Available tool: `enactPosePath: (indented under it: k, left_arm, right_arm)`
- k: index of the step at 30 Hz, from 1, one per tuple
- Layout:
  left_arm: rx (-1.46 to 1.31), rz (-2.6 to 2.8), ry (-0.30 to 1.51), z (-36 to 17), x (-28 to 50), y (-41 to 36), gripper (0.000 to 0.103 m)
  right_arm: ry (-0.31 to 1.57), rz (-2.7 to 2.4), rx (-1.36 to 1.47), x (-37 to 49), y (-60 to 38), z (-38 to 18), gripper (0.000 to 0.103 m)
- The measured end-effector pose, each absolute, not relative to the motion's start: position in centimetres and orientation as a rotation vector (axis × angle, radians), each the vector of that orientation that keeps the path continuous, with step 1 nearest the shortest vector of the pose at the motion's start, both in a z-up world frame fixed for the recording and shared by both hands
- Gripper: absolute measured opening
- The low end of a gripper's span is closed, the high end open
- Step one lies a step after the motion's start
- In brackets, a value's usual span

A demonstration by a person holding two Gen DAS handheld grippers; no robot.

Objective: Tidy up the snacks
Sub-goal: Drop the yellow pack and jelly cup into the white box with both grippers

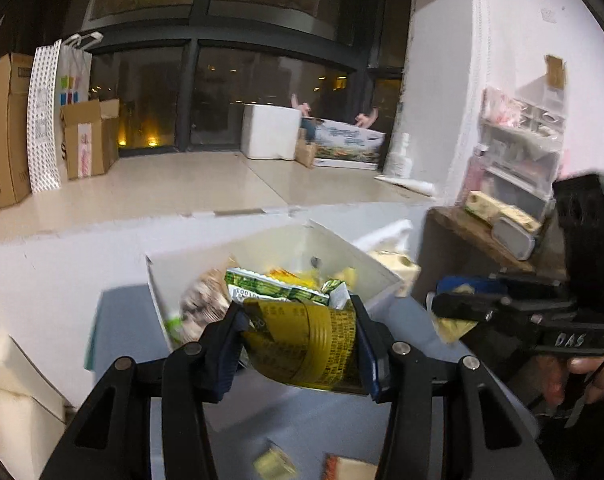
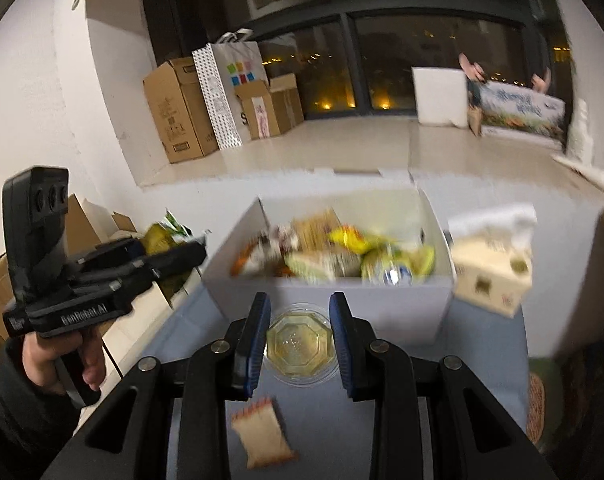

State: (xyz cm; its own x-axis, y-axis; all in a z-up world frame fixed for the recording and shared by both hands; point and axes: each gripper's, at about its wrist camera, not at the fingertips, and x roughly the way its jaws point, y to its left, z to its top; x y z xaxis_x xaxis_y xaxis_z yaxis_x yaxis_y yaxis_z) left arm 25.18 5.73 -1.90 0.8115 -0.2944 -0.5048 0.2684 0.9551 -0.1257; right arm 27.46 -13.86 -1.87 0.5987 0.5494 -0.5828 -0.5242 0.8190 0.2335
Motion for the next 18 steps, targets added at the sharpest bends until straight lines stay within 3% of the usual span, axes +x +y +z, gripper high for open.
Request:
enactPosePath:
  k: [12,13,15,16,17,18]
  left_arm:
    - [0.014,-0.209,0.635,-3.8,34.0,6.3,0.055]
    - [0.034,-0.197,0.664,-4.3,34.6,6.1,0.058]
    - [0.047,-0.191,0.716,-5.4,35.4,6.1,0.090]
    - [0.045,-0.184,0.720,-5.7,35.4,6.2,0.103]
    - [0.043,-0.173,0.716,-6.0,35.3,6.3,0.103]
    - [0.034,-0.167,0.721,-6.4,35.1,6.5,0.103]
  right_arm:
    - [0.785,0.635,0.093,41.0,-9.5,-2.2,0.033]
    - [0.787,0.628,0.085,41.4,-9.1,-2.4,0.034]
    - [0.801,0.610,0.080,42.7,-8.3,-3.0,0.035]
    - [0.808,0.612,0.089,43.2,-8.1,-3.3,0.055]
    - [0.821,0.608,0.095,43.5,-8.1,-3.5,0.088]
    - [0.830,0.591,0.115,43.9,-8.1,-3.9,0.099]
